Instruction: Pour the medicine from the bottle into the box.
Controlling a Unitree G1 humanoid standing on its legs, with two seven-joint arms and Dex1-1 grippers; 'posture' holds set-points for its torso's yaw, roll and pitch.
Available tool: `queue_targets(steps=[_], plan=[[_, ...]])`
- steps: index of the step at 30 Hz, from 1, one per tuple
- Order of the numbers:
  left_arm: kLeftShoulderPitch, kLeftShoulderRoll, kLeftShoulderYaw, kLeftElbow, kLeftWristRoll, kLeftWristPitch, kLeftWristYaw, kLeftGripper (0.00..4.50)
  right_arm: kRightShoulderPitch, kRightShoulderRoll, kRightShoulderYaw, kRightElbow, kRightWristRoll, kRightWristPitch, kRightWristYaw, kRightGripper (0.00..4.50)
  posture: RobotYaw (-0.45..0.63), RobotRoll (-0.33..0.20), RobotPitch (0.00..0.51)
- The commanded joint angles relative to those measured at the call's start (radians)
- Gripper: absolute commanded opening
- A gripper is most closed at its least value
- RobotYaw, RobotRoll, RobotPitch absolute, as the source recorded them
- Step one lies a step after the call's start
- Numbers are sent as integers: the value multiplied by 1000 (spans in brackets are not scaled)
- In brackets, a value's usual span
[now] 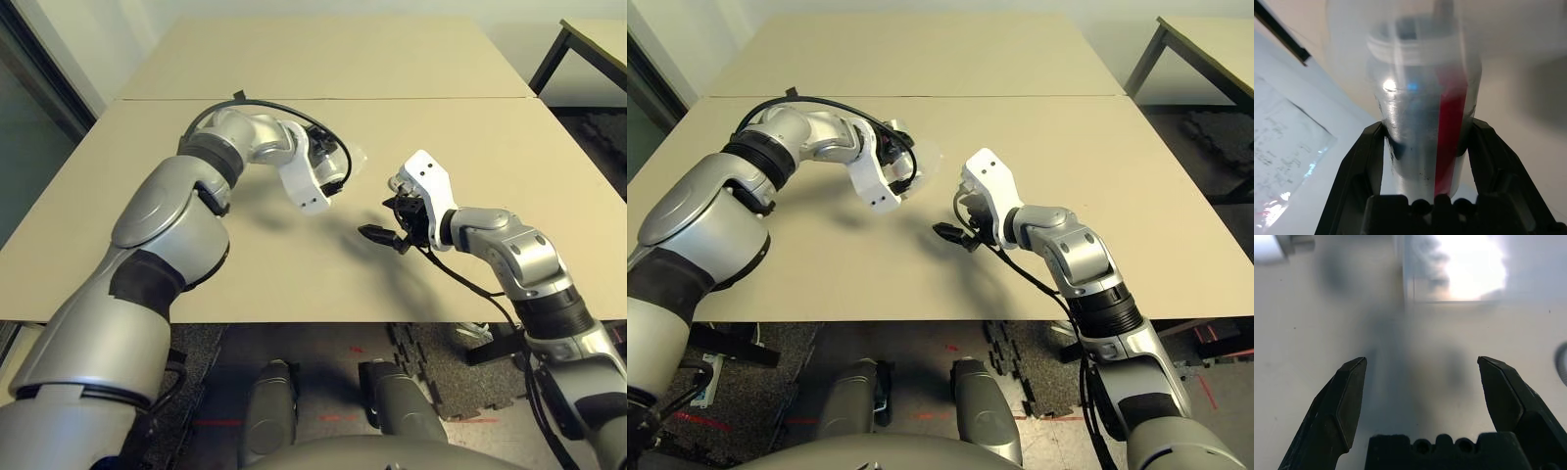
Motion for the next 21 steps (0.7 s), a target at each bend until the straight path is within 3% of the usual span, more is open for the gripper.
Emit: queue_targets(steps=[1,13,15,18,21], plan=[[-28,-16,54,19,-65,-8,-33,2730,13,-3,-14,-6,-1,-6,-5,4500,-253,0,76],[18,14,116,16,-132,-11,-89,2730,-2,-15,-6,6,-2,-3,15,4500,-219,0,80],[41,15,183,28,-208,0,-149,2730,-4,-15,-4,6,-2,-2,17,4500,-220,0,81],[100,-2,420,47,-469,88,-326,2730,-7,-14,-8,7,-1,-2,17,4500,-226,0,82],[141,-17,593,30,-644,190,-427,2730,-6,-13,-13,8,-2,-4,13,4500,-224,0,82]])
